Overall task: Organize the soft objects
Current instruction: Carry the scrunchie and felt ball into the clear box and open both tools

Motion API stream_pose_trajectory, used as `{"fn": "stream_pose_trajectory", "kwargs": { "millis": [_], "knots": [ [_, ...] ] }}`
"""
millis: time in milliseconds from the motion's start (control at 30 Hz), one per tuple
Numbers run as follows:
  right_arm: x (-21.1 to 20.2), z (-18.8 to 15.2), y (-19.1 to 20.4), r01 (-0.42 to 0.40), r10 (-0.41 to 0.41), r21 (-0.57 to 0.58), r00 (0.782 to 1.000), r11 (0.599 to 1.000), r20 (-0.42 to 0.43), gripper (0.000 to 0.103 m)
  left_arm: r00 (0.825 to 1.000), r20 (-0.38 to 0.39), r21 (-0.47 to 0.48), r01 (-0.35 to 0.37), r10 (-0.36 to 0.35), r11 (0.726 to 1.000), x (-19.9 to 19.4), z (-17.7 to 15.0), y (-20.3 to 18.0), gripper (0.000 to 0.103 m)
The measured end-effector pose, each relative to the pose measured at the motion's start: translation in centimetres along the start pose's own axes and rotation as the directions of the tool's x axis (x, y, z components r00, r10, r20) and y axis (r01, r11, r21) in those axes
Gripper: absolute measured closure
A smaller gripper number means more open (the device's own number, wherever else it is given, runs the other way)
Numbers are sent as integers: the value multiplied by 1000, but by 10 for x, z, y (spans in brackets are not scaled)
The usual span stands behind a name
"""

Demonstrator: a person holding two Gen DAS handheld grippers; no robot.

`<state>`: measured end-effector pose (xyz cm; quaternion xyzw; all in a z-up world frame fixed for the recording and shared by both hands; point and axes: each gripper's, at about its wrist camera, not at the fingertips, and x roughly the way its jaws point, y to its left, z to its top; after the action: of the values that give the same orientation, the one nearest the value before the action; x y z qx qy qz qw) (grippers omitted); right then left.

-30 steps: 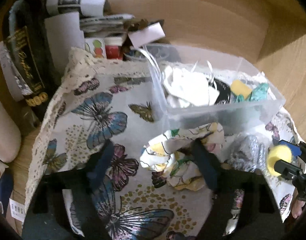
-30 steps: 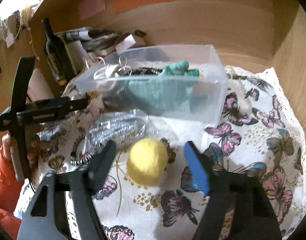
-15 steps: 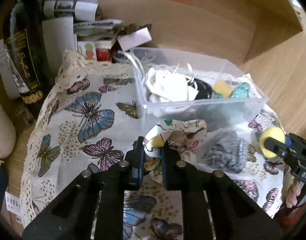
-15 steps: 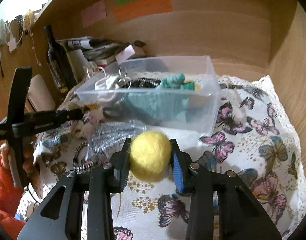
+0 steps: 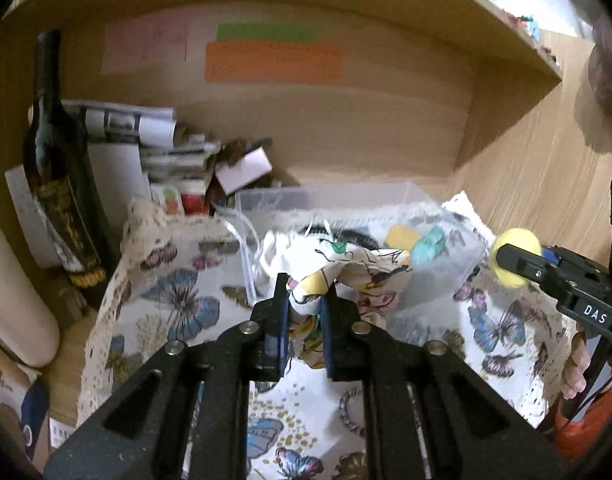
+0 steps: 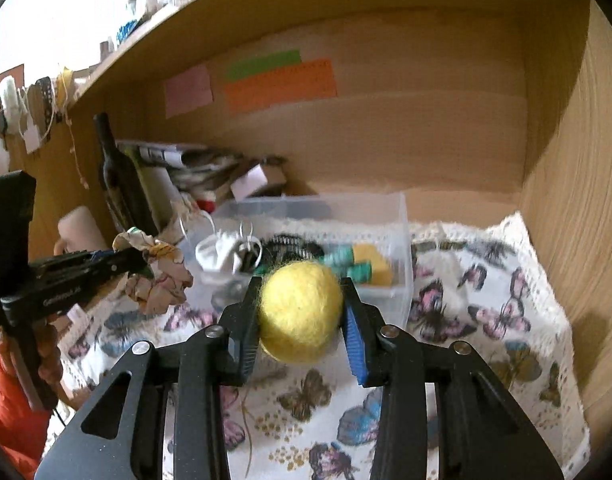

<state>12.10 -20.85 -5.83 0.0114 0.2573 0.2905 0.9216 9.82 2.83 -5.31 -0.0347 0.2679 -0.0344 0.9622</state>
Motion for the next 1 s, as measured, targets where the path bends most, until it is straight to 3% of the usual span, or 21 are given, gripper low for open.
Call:
{"fn": "stream_pose_trajectory", "kwargs": {
  "millis": [467,733,1000],
  "knots": [
    [17,51,8,17,-10,-74,996,997,84,69,998,51,14,33,-34,999,21,47,-8,90],
    [50,65,12,31,-27,-85,998,996,52,69,999,28,6,15,-16,1000,50,63,-13,90],
    [95,58,1,43,-46,-64,998,997,-50,69,999,-39,-5,-10,10,1000,90,68,-13,90]
  ]
}}
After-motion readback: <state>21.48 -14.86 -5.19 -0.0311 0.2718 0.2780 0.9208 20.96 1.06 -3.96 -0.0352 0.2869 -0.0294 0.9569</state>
